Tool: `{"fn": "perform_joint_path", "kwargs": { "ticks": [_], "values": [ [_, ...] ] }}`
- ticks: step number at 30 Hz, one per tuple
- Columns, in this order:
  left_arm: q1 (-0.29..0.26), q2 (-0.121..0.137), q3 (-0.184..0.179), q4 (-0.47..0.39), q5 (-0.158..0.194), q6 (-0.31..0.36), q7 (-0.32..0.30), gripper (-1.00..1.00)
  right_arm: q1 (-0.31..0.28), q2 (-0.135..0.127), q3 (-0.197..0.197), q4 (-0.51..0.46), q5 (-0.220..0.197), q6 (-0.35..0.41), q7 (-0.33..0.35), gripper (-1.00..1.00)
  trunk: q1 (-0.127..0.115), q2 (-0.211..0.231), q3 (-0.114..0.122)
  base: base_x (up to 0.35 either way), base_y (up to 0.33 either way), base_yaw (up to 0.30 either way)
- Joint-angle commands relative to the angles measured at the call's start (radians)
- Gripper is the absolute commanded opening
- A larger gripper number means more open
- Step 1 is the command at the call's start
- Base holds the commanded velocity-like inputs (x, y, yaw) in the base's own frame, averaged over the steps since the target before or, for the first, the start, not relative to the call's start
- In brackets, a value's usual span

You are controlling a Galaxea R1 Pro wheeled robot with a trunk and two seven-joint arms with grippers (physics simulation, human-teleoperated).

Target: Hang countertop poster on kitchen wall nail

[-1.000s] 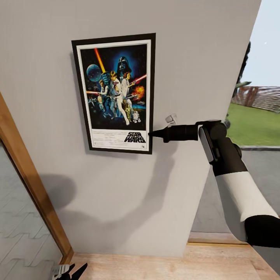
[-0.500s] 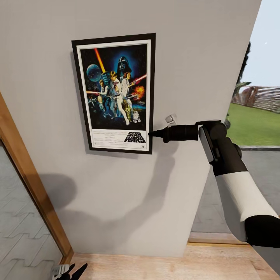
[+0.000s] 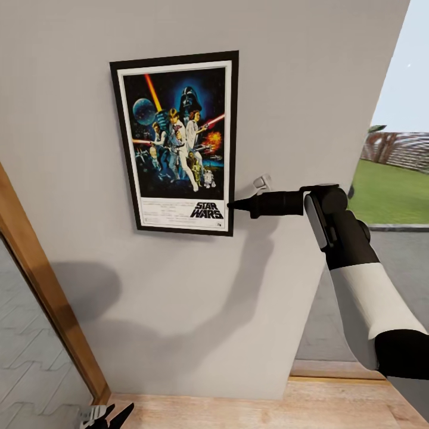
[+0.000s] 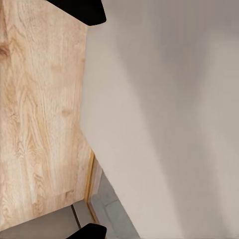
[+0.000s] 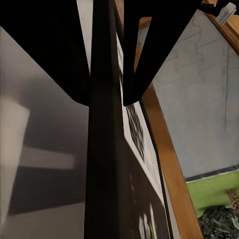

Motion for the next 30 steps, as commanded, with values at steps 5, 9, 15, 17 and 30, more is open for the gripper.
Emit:
{"fn": "perform_joint_path", "kwargs": {
  "ticks": [5, 9, 15, 17, 30],
  "values": [
    [0.0, -0.001, -0.002, 0.001, 0.002, -0.004, -0.002, 1.0, -0.001, -0.001, 0.001, 0.0, -0.006, 0.008, -0.002, -1.0, 0.001, -0.002, -0.002, 0.0, 0.0, 0.0],
    [0.0, -0.001, -0.002, 0.001, 0.002, -0.004, -0.002, 1.0, -0.001, -0.001, 0.001, 0.0, -0.006, 0.008, -0.002, -1.0, 0.001, -0.002, -0.002, 0.0, 0.0, 0.0],
    [0.0, -0.001, -0.002, 0.001, 0.002, -0.004, -0.002, 1.0, -0.001, -0.001, 0.001, 0.0, -0.006, 0.008, -0.002, -1.0, 0.001, -0.002, -0.002, 0.0, 0.0, 0.0],
    [0.0, -0.001, -0.002, 0.001, 0.002, -0.004, -0.002, 1.0, -0.001, -0.001, 0.001, 0.0, -0.006, 0.008, -0.002, -1.0, 0.001, -0.002, -0.002, 0.0, 0.0, 0.0],
    [0.008, -0.001, -0.002, -0.001, 0.002, -0.004, -0.001, 1.0, 0.006, -0.001, 0.001, 0.0, -0.006, 0.008, -0.005, -1.0, 0.001, -0.002, -0.002, 0.0, 0.0, 0.0]
  ]
}}
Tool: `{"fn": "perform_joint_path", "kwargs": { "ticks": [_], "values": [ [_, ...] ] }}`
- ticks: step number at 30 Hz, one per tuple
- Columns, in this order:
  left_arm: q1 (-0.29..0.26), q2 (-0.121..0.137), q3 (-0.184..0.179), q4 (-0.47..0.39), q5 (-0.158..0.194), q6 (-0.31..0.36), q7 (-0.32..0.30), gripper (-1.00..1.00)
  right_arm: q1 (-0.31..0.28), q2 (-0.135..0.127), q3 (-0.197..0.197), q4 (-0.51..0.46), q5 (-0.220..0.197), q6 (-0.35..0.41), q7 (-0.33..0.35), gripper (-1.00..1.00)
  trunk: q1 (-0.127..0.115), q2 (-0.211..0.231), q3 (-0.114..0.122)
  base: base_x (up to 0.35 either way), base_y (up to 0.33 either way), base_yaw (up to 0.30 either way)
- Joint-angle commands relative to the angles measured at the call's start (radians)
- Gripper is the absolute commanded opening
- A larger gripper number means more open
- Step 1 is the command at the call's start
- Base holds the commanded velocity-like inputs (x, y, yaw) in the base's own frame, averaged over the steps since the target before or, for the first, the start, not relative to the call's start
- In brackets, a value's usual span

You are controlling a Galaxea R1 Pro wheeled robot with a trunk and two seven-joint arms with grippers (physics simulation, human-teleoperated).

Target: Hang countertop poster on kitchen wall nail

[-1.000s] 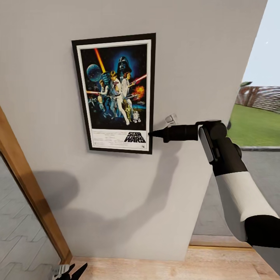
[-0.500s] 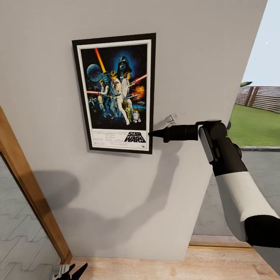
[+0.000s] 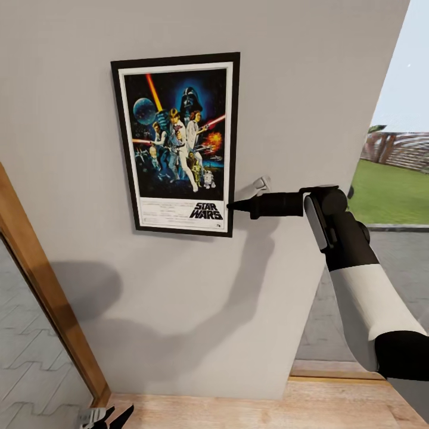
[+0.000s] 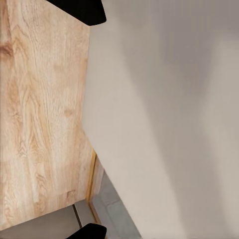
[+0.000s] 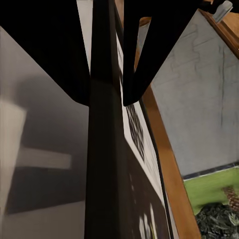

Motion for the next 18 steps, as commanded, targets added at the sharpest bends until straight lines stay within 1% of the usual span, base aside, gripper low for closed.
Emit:
{"fn": "perform_joint_path", "kwargs": {
  "ticks": [1, 18],
  "values": [
    [-0.001, 0.0, -0.002, 0.001, 0.002, -0.005, -0.002, 1.0, -0.001, -0.001, 0.001, 0.001, 0.01, 0.003, 0.0, -1.0, 0.001, -0.002, -0.002, 0.0, 0.0, 0.0],
    [0.0, 0.001, -0.002, 0.001, 0.002, -0.005, -0.002, 1.0, -0.001, -0.001, 0.001, -0.001, 0.01, 0.002, 0.0, -1.0, 0.001, -0.002, -0.002, 0.0, 0.0, 0.0]
  ]
}}
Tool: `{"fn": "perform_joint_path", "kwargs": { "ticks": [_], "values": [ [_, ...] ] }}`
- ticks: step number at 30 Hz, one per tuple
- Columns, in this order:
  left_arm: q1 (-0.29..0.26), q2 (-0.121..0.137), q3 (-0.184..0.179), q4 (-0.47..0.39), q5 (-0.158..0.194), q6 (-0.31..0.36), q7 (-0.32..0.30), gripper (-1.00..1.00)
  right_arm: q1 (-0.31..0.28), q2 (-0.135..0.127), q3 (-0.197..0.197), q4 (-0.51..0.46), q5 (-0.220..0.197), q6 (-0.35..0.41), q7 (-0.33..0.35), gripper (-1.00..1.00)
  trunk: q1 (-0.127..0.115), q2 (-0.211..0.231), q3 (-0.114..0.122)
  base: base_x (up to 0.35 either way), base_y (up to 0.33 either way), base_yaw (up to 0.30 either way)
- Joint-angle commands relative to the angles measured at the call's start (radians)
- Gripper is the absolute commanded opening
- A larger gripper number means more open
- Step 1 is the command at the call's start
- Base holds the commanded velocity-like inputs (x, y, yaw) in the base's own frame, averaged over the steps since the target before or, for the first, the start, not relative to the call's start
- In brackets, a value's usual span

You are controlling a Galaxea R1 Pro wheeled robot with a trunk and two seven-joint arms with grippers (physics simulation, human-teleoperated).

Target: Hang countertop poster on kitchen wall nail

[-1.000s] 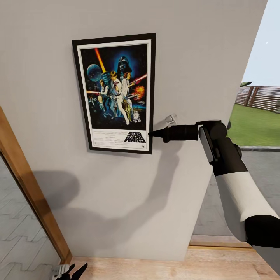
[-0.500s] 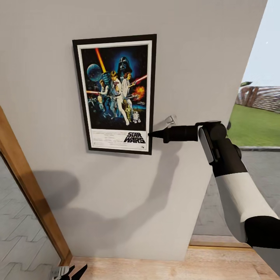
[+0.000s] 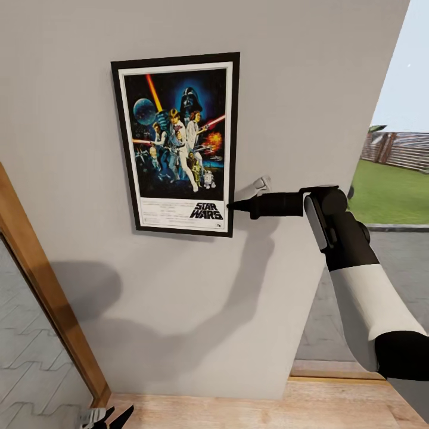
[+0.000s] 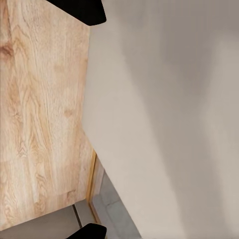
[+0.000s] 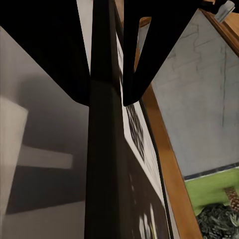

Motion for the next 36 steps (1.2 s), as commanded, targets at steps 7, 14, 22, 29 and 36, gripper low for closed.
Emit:
{"fn": "perform_joint_path", "kwargs": {
  "ticks": [7, 14, 22, 29, 36],
  "values": [
    [-0.001, 0.0, -0.002, 0.001, 0.002, -0.005, -0.002, 1.0, -0.001, 0.0, -0.059, 0.001, 0.004, 0.007, 0.001, -1.0, 0.001, -0.002, -0.002, 0.0, 0.0, 0.0],
    [-0.001, 0.0, -0.002, 0.001, 0.002, -0.005, -0.002, 1.0, -0.001, 0.002, -0.069, 0.001, 0.005, 0.01, 0.0, -1.0, 0.001, -0.002, -0.002, 0.0, 0.0, 0.0],
    [-0.001, -0.001, -0.002, 0.001, 0.002, -0.005, -0.002, 1.0, -0.001, 0.002, -0.069, -0.001, 0.005, 0.01, 0.0, -1.0, 0.001, -0.002, -0.002, 0.0, 0.0, 0.0],
    [-0.001, 0.0, -0.002, 0.001, 0.002, -0.005, -0.002, 1.0, -0.001, 0.002, -0.067, -0.001, 0.006, 0.007, 0.001, -1.0, 0.001, -0.002, -0.002, 0.0, 0.0, 0.0],
    [-0.001, 0.0, -0.002, 0.001, 0.002, -0.005, -0.002, 1.0, 0.0, 0.002, -0.065, -0.001, 0.008, 0.003, 0.002, -1.0, 0.001, -0.002, -0.002, 0.0, 0.0, 0.0]
  ]
}}
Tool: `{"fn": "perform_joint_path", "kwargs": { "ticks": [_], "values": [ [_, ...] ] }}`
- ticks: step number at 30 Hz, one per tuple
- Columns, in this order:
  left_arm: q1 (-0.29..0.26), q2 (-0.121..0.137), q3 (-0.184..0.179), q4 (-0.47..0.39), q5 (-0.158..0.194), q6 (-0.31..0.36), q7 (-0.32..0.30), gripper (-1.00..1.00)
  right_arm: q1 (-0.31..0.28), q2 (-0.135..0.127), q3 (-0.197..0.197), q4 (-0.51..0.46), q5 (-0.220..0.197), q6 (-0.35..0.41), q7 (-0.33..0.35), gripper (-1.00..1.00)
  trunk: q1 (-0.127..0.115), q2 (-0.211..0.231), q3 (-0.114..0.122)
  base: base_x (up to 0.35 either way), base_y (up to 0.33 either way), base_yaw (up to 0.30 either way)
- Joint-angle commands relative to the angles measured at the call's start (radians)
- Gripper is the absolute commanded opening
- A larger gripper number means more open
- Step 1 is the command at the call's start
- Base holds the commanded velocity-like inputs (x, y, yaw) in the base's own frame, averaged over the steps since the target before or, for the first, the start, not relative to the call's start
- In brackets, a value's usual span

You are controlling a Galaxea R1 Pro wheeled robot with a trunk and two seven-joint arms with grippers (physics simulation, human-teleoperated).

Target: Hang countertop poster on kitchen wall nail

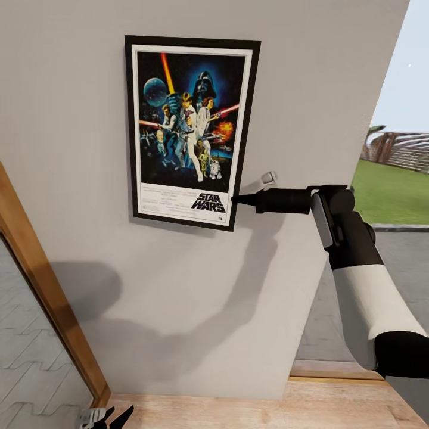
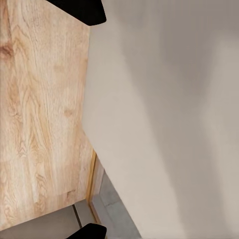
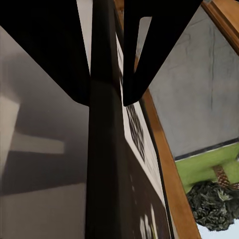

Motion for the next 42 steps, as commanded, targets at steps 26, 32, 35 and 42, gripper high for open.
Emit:
{"fn": "perform_joint_path", "kwargs": {
  "ticks": [26, 32, 35, 42],
  "values": [
    [-0.001, 0.0, -0.002, 0.001, 0.002, -0.005, -0.002, 1.0, 0.041, -0.002, 0.003, -0.007, 0.056, -0.02, -0.008, -1.0, 0.001, -0.002, -0.003, 0.0, 0.0, 0.0],
    [-0.001, 0.0, -0.002, 0.0, 0.002, -0.005, -0.002, 1.0, 0.042, -0.001, 0.004, -0.007, 0.056, -0.021, -0.008, -1.0, 0.001, -0.002, -0.003, 0.0, 0.0, 0.0],
    [-0.001, 0.0, -0.002, 0.0, 0.002, -0.005, -0.002, 1.0, 0.042, -0.002, 0.004, -0.007, 0.056, -0.021, -0.008, -1.0, 0.001, -0.002, -0.003, 0.0, 0.0, 0.0],
    [-0.001, 0.0, -0.002, 0.0, 0.002, -0.005, -0.002, 1.0, 0.043, -0.002, 0.004, -0.007, 0.056, -0.021, -0.008, -1.0, 0.001, -0.002, -0.003, 0.0, 0.001, 0.0]
  ]
}}
